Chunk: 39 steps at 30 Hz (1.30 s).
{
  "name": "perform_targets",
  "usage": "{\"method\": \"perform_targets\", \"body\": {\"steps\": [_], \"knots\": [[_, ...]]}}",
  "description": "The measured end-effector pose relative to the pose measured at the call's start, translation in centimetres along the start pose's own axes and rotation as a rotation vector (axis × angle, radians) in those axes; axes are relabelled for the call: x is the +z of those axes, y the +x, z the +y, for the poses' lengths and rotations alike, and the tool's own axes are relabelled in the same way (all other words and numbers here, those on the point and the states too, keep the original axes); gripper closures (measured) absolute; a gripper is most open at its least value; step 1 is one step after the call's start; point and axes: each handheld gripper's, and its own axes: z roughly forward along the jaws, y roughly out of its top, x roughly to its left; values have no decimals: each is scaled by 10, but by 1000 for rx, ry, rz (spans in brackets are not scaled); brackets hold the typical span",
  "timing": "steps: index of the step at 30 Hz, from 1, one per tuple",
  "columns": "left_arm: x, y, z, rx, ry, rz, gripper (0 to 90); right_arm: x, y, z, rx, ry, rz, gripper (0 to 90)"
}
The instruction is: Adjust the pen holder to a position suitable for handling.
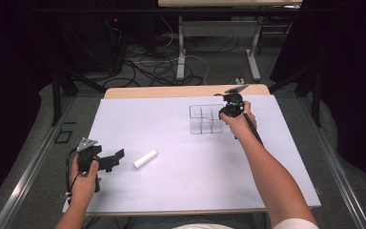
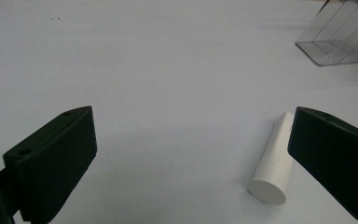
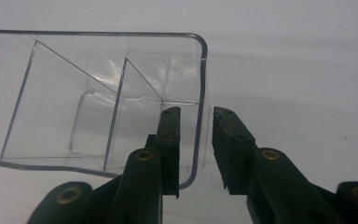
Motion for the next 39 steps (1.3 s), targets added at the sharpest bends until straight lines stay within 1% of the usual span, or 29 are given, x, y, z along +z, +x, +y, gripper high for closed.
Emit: {"method": "perform_targets", "body": {"steps": [1, 2, 3, 5, 6, 10, 12, 13, 15, 19, 20, 21, 23, 24, 25, 26, 28, 31, 32, 33, 34, 36, 38, 39], "knots": [[0, 0, 0, 1, 0, 0, 12, 0, 0, 0, -9, 18, -21, 728], [0, 0, 0, 1, 0, 0, 12, 1, 1, 0, -9, 4, -18, 732], [0, 0, 0, 1, -1, 0, 12, 2, 1, 0, -1, 2, -18, 736], [0, 0, 0, 0, -1, 1, 12, 3, 1, 0, -6, 8, -28, 750], [0, 0, 0, 0, -2, 0, 12, 4, 1, 0, 1, 8, -33, 756], [0, 0, 0, 1, -2, 1, 12, 5, 0, 0, 9, 12, -26, 787], [0, 0, 0, 1, -1, 1, 12, 5, 0, 0, 19, 19, -30, 805], [0, 0, 0, 1, -1, 0, 12, 5, 1, 0, 35, 18, -29, 814], [0, 0, 0, 1, -1, 1, 12, 5, 2, 1, 45, 21, -36, 822], [0, 0, 0, 2, -5, 1, 12, 4, 3, 2, 47, 28, -48, 839], [-1, 0, 0, 1, -6, 0, 12, 4, 4, 3, 56, 31, -62, 842], [-1, 0, 0, 1, -6, 0, 12, 4, 4, 3, 41, 35, -70, 844], [-1, 0, 0, 1, -5, 1, 12, 5, 6, 3, 54, 24, -73, 849], [-1, 0, 0, 0, -4, 1, 12, 4, 7, 3, 53, 35, -85, 850], [-1, 1, 0, 0, -4, 1, 12, 4, 7, 4, 62, 35, -86, 851], [-1, 0, 0, -2, -5, 1, 12, 4, 7, 4, 58, 38, -89, 852], [-1, 0, 0, -3, -4, 2, 12, 4, 7, 4, 63, 45, -91, 851], [-1, 1, 1, -1, -2, 2, 12, 3, 6, 4, 72, 51, -76, 852], [-1, 1, 1, -2, -2, 3, 12, 3, 6, 4, 72, 55, -80, 852], [-2, 1, 1, -3, -2, 3, 12, 2, 6, 3, 66, 61, -84, 852], [-2, 1, 1, -4, -5, 4, 12, 1, 7, 3, 69, 65, -77, 853], [-2, 1, 1, -5, -9, 6, 12, -1, 7, 1, 55, 72, -83, 853], [-2, 1, 1, -5, -10, 7, 12, -3, 8, 0, 62, 79, -81, 854], [-2, 1, 1, -4, -9, 8, 12, -4, 8, -2, 56, 82, -74, 853]]}}
